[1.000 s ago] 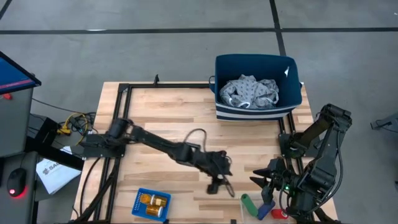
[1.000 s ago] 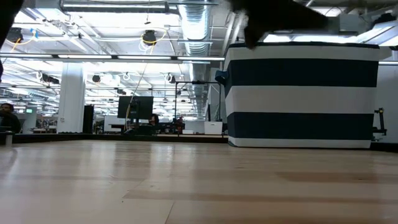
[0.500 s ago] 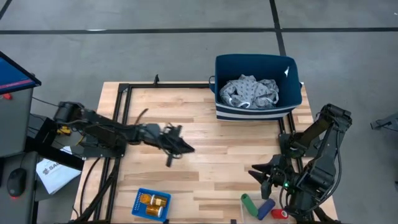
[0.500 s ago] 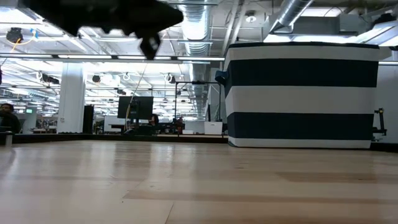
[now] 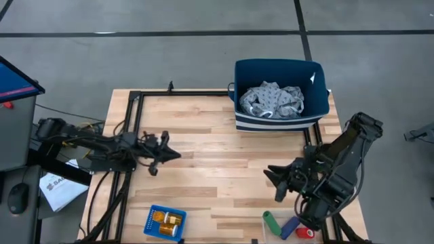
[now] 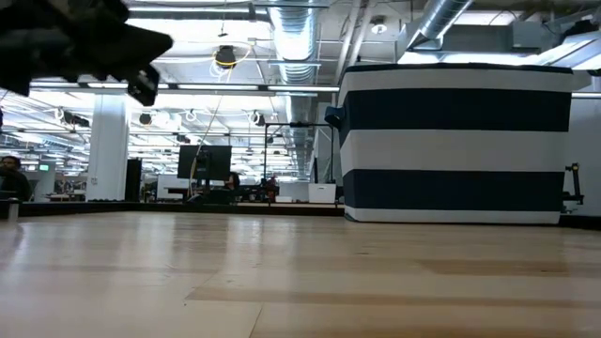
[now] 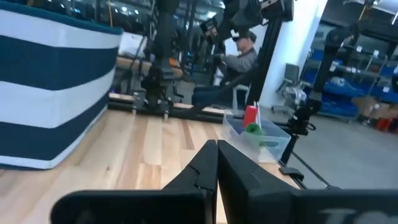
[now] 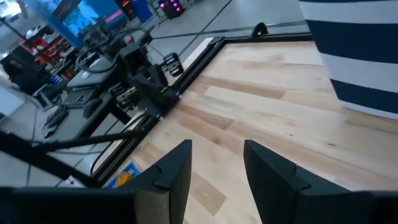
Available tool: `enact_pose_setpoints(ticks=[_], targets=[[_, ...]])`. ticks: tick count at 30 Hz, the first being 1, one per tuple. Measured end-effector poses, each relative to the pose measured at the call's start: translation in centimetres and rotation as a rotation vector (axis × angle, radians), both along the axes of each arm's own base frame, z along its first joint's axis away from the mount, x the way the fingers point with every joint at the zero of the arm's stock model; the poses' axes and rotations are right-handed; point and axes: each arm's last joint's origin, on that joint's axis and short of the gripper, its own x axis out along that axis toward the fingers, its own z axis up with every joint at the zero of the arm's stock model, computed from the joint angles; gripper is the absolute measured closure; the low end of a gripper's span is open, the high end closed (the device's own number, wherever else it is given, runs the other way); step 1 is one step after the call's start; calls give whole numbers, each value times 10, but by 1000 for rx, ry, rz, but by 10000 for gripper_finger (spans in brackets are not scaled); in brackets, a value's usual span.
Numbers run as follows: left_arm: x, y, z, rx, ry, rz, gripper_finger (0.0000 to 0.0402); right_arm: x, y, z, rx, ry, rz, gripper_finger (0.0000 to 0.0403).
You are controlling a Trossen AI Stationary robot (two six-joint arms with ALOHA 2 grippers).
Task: Pick & place medical supplies in basket/bin
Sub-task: Return to Home Position
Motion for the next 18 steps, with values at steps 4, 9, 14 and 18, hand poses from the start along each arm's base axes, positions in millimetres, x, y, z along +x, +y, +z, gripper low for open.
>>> enact_pose_setpoints(ticks=[4, 9, 14, 18], targets=[[-13, 2, -12, 13, 5, 17, 401, 6, -5, 0, 4, -1, -29, 260], [-16, 1, -22, 36, 119, -28, 401, 11, -10, 0, 22, -6, -58, 260], [-20, 0, -25, 83, 137, -99, 401, 13, -14, 2, 62, -27, -83, 260], [-23, 0, -20, 89, 99, -107, 401, 14, -15, 4, 89, -43, -89, 260]])
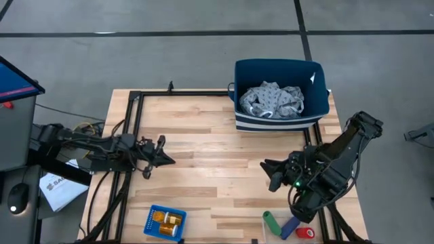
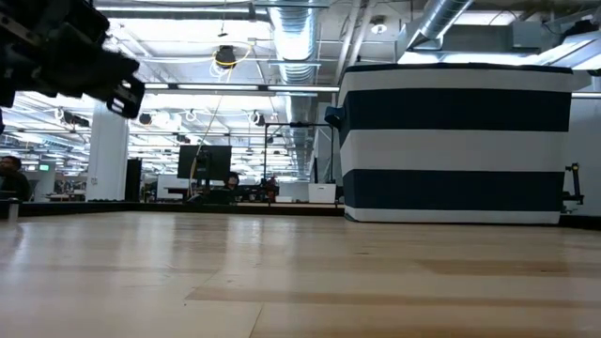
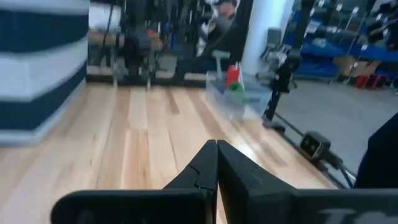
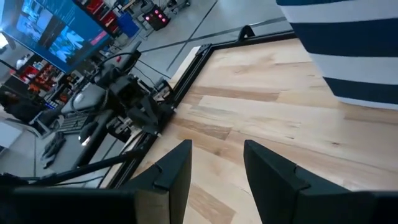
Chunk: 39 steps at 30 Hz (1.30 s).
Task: Pick & place medical supplies in basket/bin
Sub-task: Return to Home Position
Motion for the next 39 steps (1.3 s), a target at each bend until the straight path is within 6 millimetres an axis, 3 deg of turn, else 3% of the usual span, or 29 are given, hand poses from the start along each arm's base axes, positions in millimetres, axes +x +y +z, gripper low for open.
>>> enact_pose_setpoints(ticks=[4, 16, 28, 39], targets=[[-5, 1, 6, 13, -63, 6, 401, 1, -1, 1, 17, -9, -4, 260], [-21, 11, 0, 55, -20, 107, 401, 4, -3, 1, 33, -7, -12, 260], [-22, 13, 1, 63, -23, 178, 401, 6, -3, 2, 40, -7, -10, 260], [-22, 13, 1, -11, -22, 180, 401, 2, -12, 13, -87, 59, 49, 260]])
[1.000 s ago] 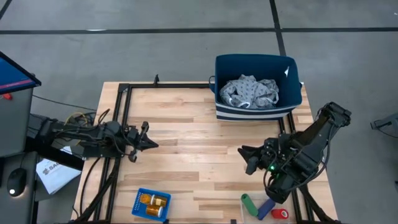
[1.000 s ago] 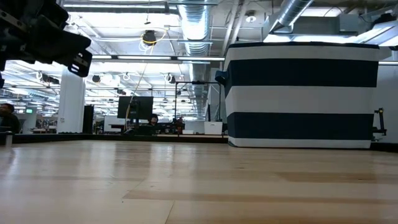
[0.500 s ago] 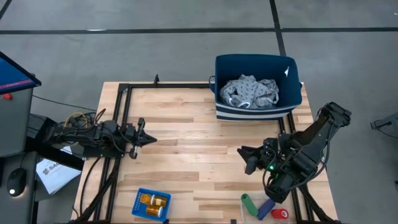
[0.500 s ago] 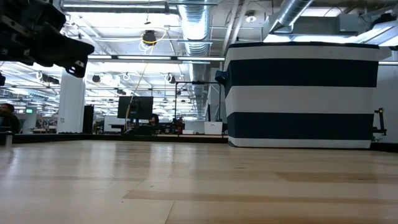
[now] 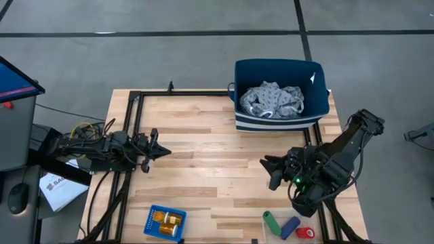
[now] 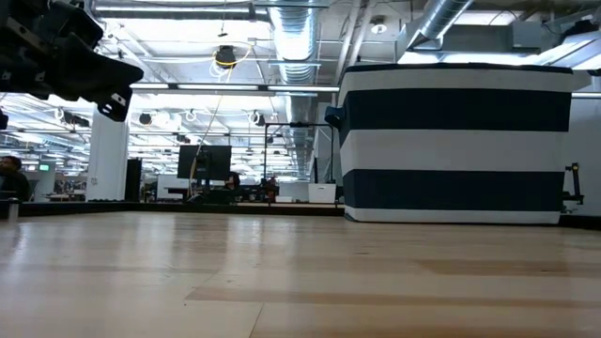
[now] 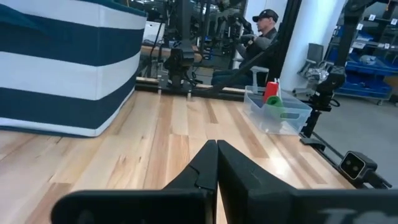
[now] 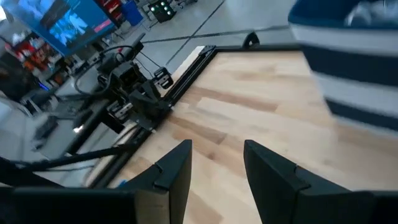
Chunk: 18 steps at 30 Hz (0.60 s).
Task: Pick & place medical supplies in basket/bin
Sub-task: Return to Home Position
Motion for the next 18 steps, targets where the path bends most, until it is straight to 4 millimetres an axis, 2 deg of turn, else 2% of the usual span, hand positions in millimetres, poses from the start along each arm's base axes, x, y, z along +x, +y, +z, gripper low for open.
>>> enact_pose_setpoints(ticks=[4, 10, 14, 18], targets=[[0, 0, 3, -2, -31, -3, 401, -3, -15, 11, -132, 76, 40, 260], [0, 0, 4, -2, -37, -3, 401, -14, -47, 32, -354, 238, 127, 260], [0, 0, 4, -2, -39, -1, 401, -25, -66, 46, -383, 307, 258, 260], [0, 0, 4, -2, -42, 0, 401, -30, -72, 62, -421, 289, 473, 260]])
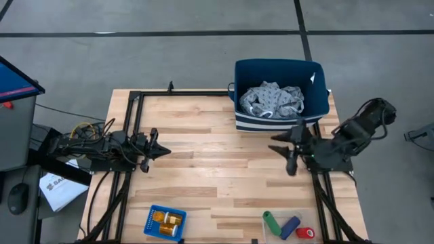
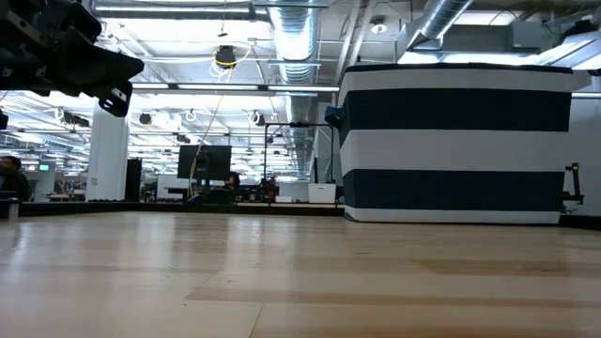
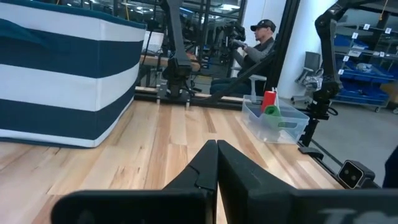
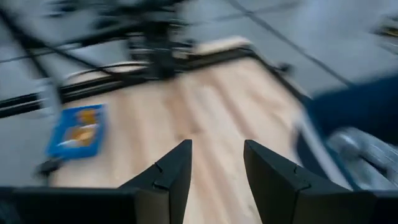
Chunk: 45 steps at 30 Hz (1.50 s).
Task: Pick & place medical supplies in basket/bin
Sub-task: Return to Home Position
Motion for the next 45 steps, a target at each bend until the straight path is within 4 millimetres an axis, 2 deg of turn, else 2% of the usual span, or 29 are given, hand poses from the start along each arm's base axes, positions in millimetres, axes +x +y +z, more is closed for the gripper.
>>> enact_pose_setpoints(ticks=[5, 10, 14, 17, 20, 23, 28, 35, 40, 45], targets=[[0, 0, 0, 0, 0, 0, 401, 10, 5, 16, -26, -61, 320, 260], [0, 0, 0, 0, 0, 0, 401, 30, 14, 17, -158, -135, 565, 260], [0, 0, 0, 0, -1, 0, 401, 45, 8, -1, -188, -310, 739, 260], [0, 0, 0, 0, -1, 0, 401, 55, -3, -29, -144, -398, 820, 260], [0, 0, 0, 0, -1, 0, 401, 57, -20, -56, -105, -416, 818, 260], [0, 0, 0, 0, -1, 0, 401, 49, -38, -77, -82, -443, 790, 260], [0, 0, 0, 0, -1, 0, 401, 23, -58, -114, -103, -496, 732, 260], [0, 0, 0, 0, -1, 0, 401, -20, -68, -173, -55, -548, 695, 260], [0, 0, 0, 0, -1, 0, 402, -40, -71, -195, -24, -593, 682, 260], [0, 0, 0, 0, -1, 0, 402, -52, -77, -202, -91, -650, 628, 260]])
